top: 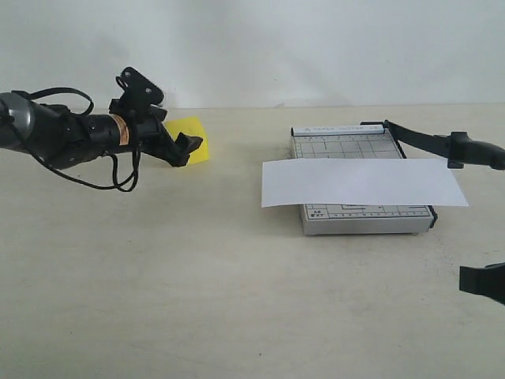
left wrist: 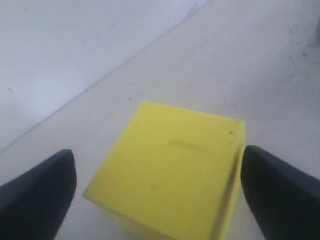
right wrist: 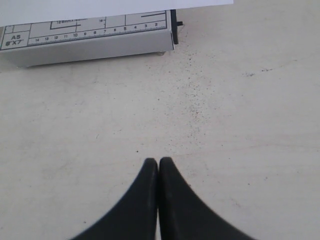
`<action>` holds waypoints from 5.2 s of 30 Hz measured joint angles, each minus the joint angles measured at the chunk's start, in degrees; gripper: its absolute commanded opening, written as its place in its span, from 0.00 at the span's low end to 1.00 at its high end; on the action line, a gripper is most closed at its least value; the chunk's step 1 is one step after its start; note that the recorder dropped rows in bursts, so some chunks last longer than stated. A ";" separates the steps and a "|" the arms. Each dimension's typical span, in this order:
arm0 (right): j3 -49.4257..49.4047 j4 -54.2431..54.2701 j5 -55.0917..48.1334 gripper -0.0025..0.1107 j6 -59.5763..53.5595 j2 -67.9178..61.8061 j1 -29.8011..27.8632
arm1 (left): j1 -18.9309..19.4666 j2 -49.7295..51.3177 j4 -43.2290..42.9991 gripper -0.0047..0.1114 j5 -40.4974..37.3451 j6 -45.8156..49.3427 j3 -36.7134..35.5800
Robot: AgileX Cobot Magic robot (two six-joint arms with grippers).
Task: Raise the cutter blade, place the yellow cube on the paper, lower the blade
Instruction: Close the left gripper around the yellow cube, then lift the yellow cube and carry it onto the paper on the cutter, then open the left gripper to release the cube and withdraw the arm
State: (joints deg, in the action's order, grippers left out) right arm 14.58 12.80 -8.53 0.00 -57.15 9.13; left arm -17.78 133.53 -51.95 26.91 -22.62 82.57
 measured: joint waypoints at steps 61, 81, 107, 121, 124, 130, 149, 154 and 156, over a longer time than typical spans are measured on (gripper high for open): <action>0.00 0.00 4.78 0.02 0.00 0.00 0.00 | -19.56 -3.40 -48.45 0.08 6.27 -70.76 21.87; 0.00 0.00 4.79 0.02 0.00 0.00 0.00 | -25.15 4.43 -48.50 0.08 5.07 -74.65 28.66; 0.00 0.00 4.07 0.02 0.00 0.00 0.00 | -25.50 10.02 -48.20 0.74 6.31 -66.86 28.66; 0.00 0.00 3.96 0.02 0.00 0.00 0.00 | -23.66 5.21 -48.43 0.80 5.32 -66.86 28.98; 0.00 0.00 3.83 0.02 0.00 0.00 0.00 | -22.44 0.86 -48.43 0.74 3.99 -66.76 29.15; 0.00 0.00 3.60 0.02 0.00 0.00 0.00 | -18.18 -5.13 -48.22 0.39 2.29 -77.79 28.82; 0.00 0.26 -1.34 0.02 0.00 0.00 0.00 | -6.22 -31.23 -48.89 0.08 -31.14 -80.78 -18.13; 0.00 0.26 -1.34 0.02 0.00 0.00 0.00 | -1.00 -39.84 -48.89 0.08 -71.66 -59.81 -19.21; 0.00 0.26 -1.34 0.02 0.00 0.00 0.00 | 1.82 -41.50 -48.76 0.08 -80.17 -55.89 -18.99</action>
State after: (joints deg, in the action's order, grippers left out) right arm 14.58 13.06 -9.87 0.00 -57.15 9.13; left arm -15.95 92.03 -100.71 -53.26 -78.52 63.58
